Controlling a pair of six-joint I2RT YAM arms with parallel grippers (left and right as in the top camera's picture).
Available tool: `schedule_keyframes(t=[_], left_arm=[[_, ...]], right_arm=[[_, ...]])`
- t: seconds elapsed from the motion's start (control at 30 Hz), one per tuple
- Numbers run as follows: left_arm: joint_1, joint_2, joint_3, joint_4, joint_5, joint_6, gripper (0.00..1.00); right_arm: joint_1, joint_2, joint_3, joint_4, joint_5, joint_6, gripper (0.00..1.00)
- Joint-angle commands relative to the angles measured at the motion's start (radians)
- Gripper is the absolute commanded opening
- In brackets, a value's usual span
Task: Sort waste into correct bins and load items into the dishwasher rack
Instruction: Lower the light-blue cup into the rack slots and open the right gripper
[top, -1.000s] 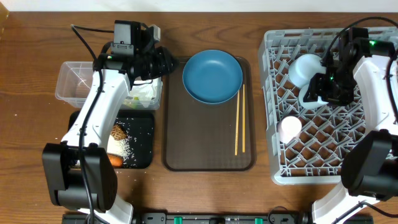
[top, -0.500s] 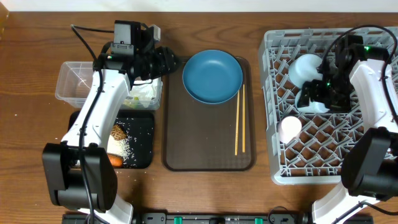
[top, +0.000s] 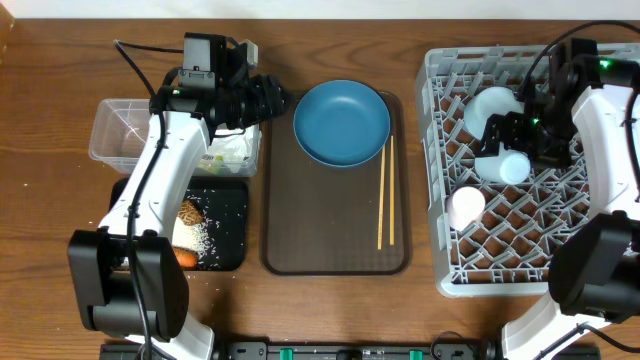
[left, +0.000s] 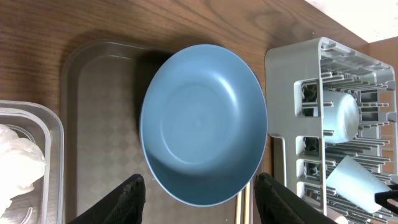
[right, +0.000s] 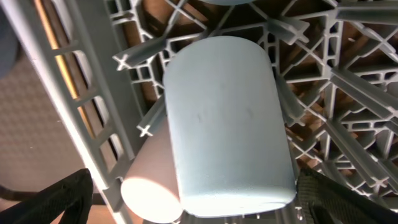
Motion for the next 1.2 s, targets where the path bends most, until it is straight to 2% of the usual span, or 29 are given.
schedule_keyframes(t=[0.0, 0.3, 0.6, 0.67, 0.7, 0.77, 0.83, 0.87, 0.9, 1.17], left_arm=[[-0.003, 0.008, -0.004, -0.003, -0.005, 0.014, 0.58], [-0.003, 0.008, -0.004, -0.003, -0.005, 0.014, 0.57], [-0.003, 0.008, -0.004, -0.003, -0.005, 0.014, 0.57], [-0.003, 0.008, -0.004, -0.003, -0.005, 0.014, 0.56], [-0.003, 0.008, -0.004, -0.003, -0.005, 0.014, 0.55], [-0.003, 0.008, -0.004, -0.003, -0.005, 0.014, 0.46], [-0.003, 0.008, -0.004, -0.003, -0.005, 0.014, 0.38], [-0.003, 0.008, -0.004, -0.003, -0.006, 0.014, 0.35], [-0.003, 0.008, -0.004, -0.003, -0.005, 0.014, 0.32], [-0.003, 0.008, -0.004, -0.003, -0.031, 0.029, 0.32]], right_arm=[[-0.005, 0.003, 0.029, -0.002, -0.030, -0.010, 0.96], [-0.006, 0.003, 0.033, 0.055, -0.024, -0.011, 0.94], [-0.021, -0.001, 0.245, -0.159, -0.006, -0.011, 0.92], [-0.021, -0.001, 0.267, -0.200, -0.006, -0.011, 0.74], [-0.021, -0.001, 0.269, -0.218, -0.007, -0.010, 0.53], [-0.018, -0.001, 0.255, -0.242, -0.006, -0.008, 0.24], [-0.011, -0.001, 0.222, -0.248, -0.006, -0.003, 0.06], [-0.007, -0.001, 0.202, -0.246, -0.006, -0.003, 0.01], [0.001, -0.001, 0.160, -0.227, -0.006, -0.003, 0.01], [0.012, -0.001, -0.009, -0.106, 0.008, 0.012, 0.02]])
